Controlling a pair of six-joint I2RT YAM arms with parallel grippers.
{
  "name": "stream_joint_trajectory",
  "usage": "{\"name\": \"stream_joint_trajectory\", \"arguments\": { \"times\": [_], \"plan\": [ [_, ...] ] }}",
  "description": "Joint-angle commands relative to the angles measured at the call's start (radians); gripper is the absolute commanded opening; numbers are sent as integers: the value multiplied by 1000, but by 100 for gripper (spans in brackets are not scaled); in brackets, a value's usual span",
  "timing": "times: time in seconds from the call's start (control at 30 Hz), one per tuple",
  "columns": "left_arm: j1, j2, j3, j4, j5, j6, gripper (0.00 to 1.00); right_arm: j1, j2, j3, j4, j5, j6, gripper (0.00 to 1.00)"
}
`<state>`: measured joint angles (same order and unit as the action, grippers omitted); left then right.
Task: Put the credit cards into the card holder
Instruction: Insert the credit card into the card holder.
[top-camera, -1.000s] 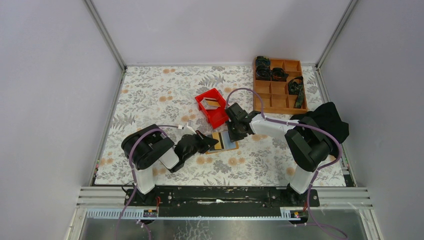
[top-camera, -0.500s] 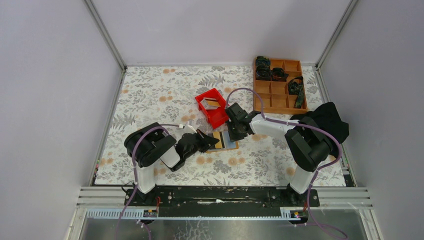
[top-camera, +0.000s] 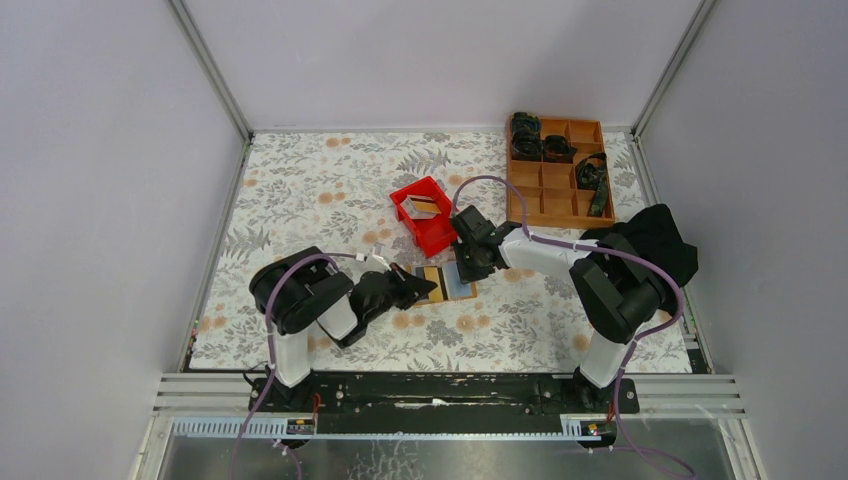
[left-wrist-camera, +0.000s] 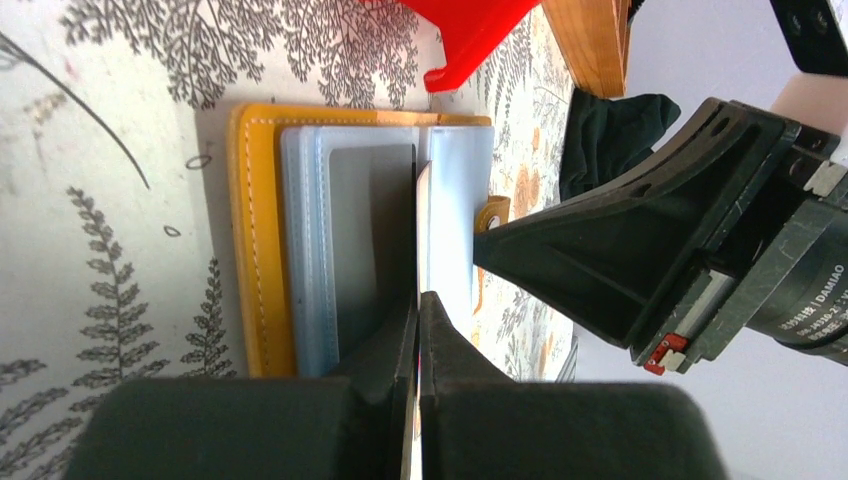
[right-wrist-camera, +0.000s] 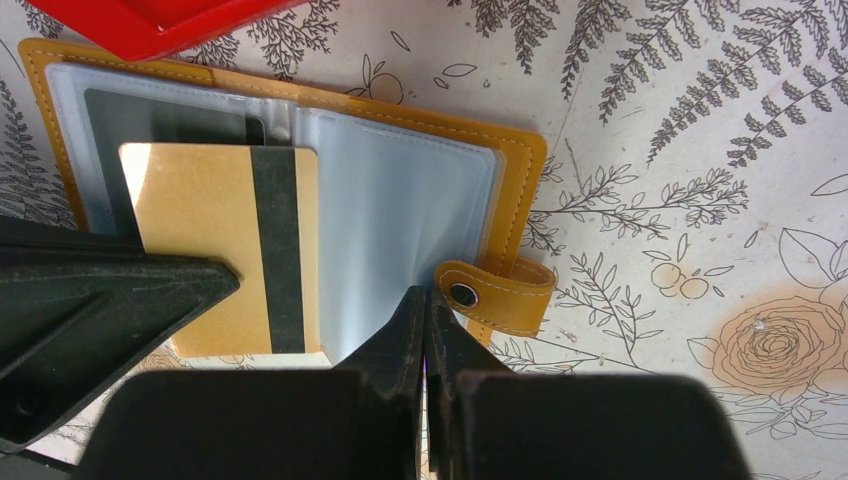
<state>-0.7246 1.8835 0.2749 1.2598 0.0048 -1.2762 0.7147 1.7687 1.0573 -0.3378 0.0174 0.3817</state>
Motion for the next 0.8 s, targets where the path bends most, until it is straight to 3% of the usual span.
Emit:
{"name": "stream_joint_trajectory", "arguments": {
  "times": [0.0,0.77],
  "plan": [
    [-14,46,-30,-41,26,15,0,8,47,4,-12,41,-10,0],
    [17,19,64,-150,-13,58,0,7,51,0,-20,37,-17,0]
  ]
}}
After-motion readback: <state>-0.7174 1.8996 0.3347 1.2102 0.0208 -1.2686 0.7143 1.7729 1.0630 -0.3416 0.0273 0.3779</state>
